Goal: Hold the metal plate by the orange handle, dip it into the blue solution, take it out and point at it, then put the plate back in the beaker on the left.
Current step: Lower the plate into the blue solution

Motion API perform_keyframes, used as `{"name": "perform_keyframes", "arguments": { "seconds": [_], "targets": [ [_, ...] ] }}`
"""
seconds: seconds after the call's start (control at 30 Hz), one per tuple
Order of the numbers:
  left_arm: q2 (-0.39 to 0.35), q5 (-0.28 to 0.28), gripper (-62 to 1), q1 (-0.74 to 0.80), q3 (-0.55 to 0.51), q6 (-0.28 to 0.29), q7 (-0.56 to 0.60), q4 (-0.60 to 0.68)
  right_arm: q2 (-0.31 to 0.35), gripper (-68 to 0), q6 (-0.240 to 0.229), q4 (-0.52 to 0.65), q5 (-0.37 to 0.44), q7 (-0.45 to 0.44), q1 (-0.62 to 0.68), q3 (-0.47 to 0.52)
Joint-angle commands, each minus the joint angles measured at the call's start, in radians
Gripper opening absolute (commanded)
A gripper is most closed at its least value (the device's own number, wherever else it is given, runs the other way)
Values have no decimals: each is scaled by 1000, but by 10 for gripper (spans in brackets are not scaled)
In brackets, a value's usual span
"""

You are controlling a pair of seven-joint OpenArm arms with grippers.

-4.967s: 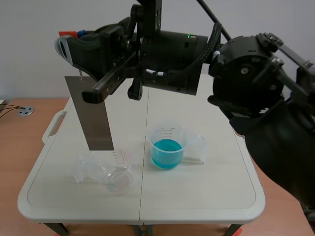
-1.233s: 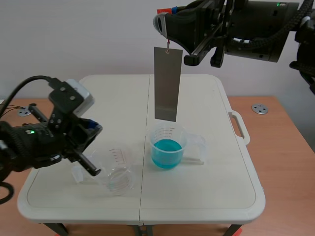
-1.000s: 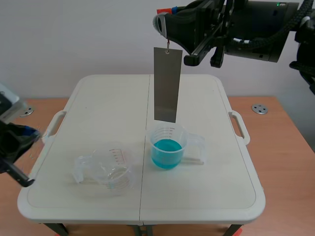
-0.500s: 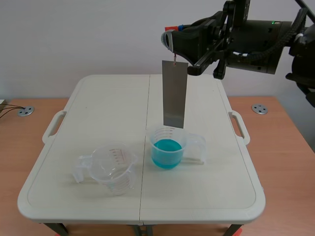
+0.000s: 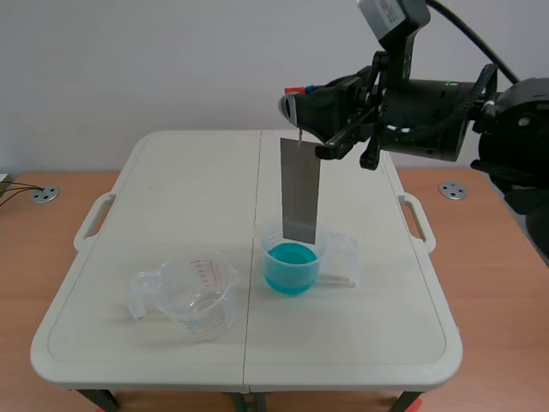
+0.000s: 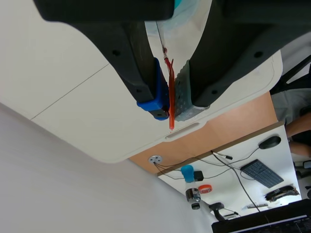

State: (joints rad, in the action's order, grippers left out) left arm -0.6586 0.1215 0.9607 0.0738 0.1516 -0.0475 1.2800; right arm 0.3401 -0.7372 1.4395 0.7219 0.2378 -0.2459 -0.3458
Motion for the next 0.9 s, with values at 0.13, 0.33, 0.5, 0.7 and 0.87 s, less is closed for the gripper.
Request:
{"name": "perform_keyframes", "arguments": {
  "seconds": [0.13, 0.33, 0.5, 0.7, 0.87],
  "targets": [
    [74, -90, -579, -25, 48, 2, 6, -24, -27, -662, -8, -56, 11, -16, -23, -21],
    [116, -152, -579, -60, 78, 2, 2, -68, -65, -662, -8, -127, -15, -16, -23, -29],
    [118, -153, -579, -69, 83, 2, -1, -75, -95, -662, -8, -185, -74, -16, -23, -30],
    [118, -153, -579, -77, 83, 1, -5, -77, -100, -662, -8, -220, -117, -15, -23, -31],
    [118, -153, -579, -80, 83, 2, -4, -77, -100, -662, -8, -223, -179, -15, -23, -31]
  ]
}}
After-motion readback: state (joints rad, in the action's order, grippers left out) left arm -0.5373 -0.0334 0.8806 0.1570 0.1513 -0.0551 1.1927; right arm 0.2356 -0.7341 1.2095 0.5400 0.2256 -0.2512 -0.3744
